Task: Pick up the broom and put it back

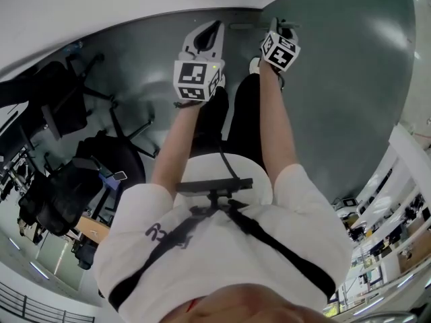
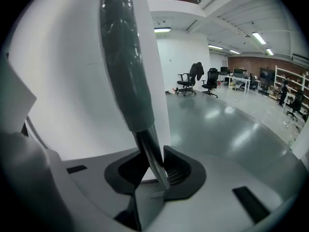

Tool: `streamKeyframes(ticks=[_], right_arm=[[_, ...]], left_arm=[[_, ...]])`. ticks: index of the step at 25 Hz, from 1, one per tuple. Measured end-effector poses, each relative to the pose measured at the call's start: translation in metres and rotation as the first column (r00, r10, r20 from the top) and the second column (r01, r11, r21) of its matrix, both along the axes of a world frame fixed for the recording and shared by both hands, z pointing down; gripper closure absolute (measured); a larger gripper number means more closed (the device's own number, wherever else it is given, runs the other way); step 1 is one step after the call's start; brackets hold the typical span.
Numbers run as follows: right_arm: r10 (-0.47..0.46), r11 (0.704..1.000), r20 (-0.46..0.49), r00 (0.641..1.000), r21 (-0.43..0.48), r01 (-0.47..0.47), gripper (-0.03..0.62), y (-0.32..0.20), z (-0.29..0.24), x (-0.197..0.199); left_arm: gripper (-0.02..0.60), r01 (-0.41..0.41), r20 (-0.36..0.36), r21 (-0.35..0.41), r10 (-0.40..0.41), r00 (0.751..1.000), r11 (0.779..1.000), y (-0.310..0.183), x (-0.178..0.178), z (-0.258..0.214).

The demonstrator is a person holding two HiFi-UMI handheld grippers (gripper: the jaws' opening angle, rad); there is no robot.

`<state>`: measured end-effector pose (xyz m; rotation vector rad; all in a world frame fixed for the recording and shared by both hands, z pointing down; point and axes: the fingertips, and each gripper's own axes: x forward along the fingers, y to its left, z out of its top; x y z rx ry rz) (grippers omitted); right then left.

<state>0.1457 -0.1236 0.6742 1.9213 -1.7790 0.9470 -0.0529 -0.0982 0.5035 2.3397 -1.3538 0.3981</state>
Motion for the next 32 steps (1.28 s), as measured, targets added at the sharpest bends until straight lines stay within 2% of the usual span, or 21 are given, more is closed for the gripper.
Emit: streamKeyframes(ticks=[12,26,32], right_arm=[[0.015,0.996,0.017,1.000,-0.091,-0.013,0.503,-0.026,0.063,-0.014],[0.040,0.997,0.027,0.999,-0.071,-0.038,0.503,-0.075,0.078,-0.002],[-0.011,0.999,0.044,0.999,-0.052,0.013,0.503,-0.094,0.079,-0.003]], left_arm=[[0.569,0.005,0.007,-0.041,-0.004,1.000,0.999,-0.017,-0.003,0.037],[0.569,-0.020,0.014,-0.050,0.021,1.000,0.999,-0.023,0.006,0.048],[0.569,-0.038,0.023,-0.053,0.039,0.999,0.998,-0.024,0.012,0.054]])
